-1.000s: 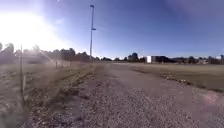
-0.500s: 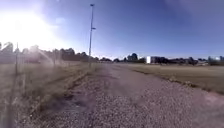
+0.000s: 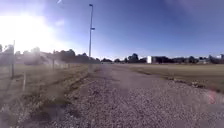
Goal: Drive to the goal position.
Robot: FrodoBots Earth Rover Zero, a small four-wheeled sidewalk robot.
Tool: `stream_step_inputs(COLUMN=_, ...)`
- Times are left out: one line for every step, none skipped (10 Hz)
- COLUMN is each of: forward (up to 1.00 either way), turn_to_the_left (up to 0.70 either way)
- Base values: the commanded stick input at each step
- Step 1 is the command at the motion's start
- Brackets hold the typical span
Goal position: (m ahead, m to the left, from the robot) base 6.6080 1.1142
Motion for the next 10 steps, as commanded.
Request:
stream_step_inputs(forward=0.50, turn_to_the_left=0.00)
stream_step_inputs(forward=0.50, turn_to_the_left=0.00)
stream_step_inputs(forward=0.50, turn_to_the_left=0.00)
stream_step_inputs(forward=0.50, turn_to_the_left=0.00)
stream_step_inputs(forward=0.50, turn_to_the_left=0.00)
stream_step_inputs(forward=0.50, turn_to_the_left=0.00)
stream_step_inputs(forward=0.50, turn_to_the_left=0.00)
stream_step_inputs(forward=0.50, turn_to_the_left=0.00)
stream_step_inputs(forward=0.50, turn_to_the_left=0.00)
stream_step_inputs(forward=0.50, turn_to_the_left=0.00)
